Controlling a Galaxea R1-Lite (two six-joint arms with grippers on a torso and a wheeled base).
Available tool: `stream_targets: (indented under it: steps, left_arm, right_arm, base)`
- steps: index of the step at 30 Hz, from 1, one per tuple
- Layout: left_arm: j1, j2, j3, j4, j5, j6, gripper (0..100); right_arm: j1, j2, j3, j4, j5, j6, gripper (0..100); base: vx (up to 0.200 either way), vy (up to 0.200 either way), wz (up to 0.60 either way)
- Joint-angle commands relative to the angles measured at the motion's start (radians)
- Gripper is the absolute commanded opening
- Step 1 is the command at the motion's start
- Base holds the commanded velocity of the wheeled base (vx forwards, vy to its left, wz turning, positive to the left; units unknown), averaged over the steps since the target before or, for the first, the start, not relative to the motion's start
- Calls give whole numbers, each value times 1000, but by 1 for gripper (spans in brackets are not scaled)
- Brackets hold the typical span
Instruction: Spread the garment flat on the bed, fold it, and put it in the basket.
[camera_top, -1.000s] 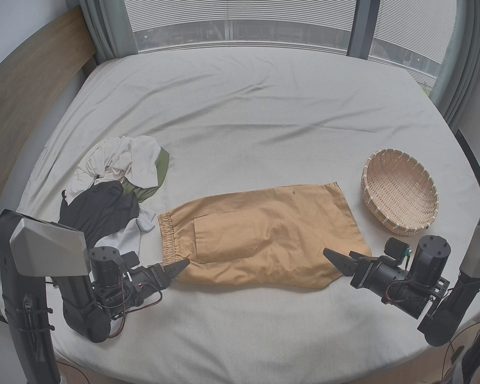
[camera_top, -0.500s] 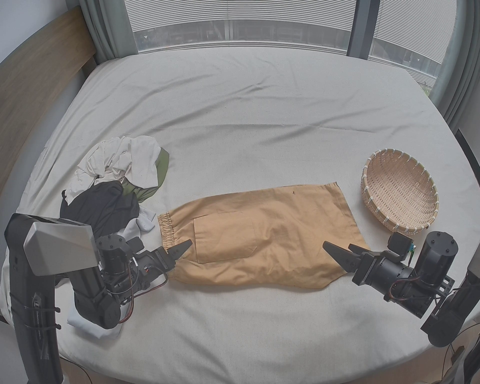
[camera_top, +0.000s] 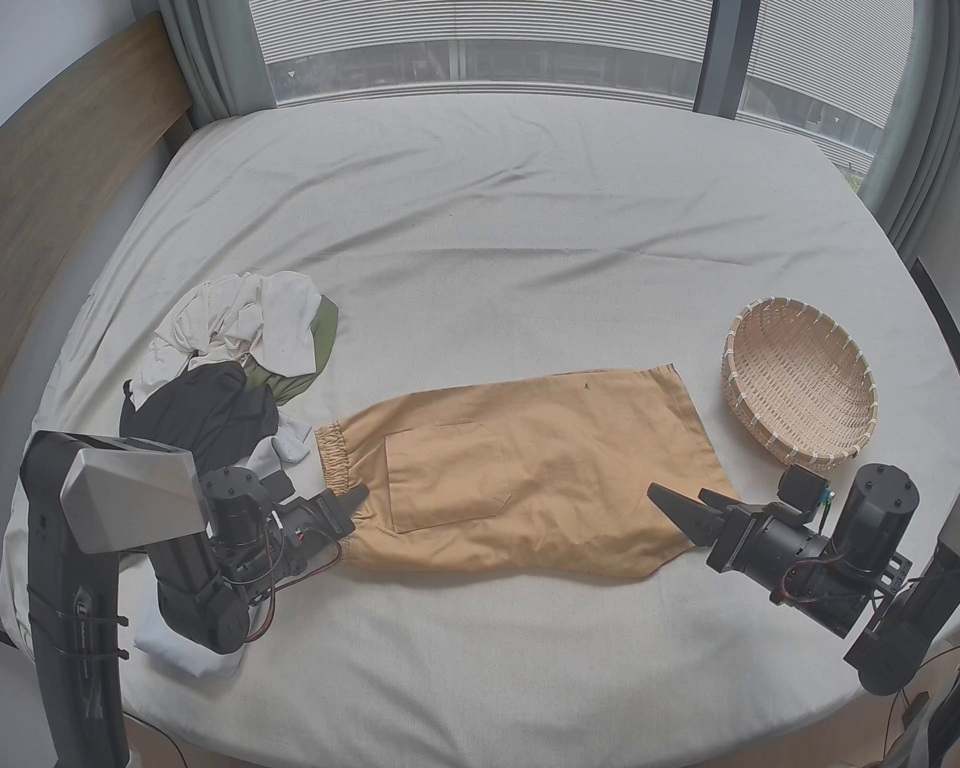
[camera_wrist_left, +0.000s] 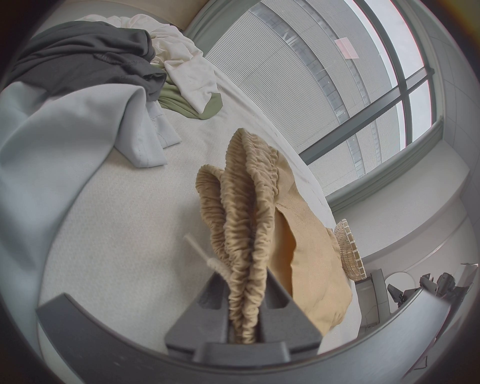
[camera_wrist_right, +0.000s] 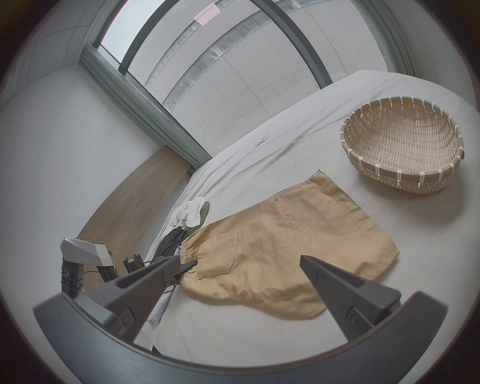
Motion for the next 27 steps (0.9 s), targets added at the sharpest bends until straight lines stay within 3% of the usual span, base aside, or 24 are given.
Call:
stream_targets:
  steps: [1,8,10,12,17,21,27]
  left_arm:
    - [33,-67,47,-1,-1,-2,0]
    - [110,-254,246,2,-43,29,0]
    - [124,-268,260,2,-54,29,0]
    - [202,-303,297,2,-112,34,0]
    - [246,-331,327,-1,-166,34,0]
    - [205,-352,332,-1,-170,32,0]
    - [28,-346,283,-1,-162,29,0]
  right_arm:
    - [-1,1,1,-1,-1,2,100]
    - [-14,1,-15,-2,6,39,100]
    - [-14,1,-19,-2,9,54,100]
    - [-12,2,-32,-1,12,66,100]
    - [-12,2,-32,-1,14,69,100]
    - [-8,4,-38,-2,14,71,100]
    - [-1,8,-42,-4,12,85,100]
  base:
    - [0,0,0]
    - [0,0,0]
    - [0,0,0]
    - [0,0,0]
    - [0,0,0]
    - [0,0,0]
    - [0,0,0]
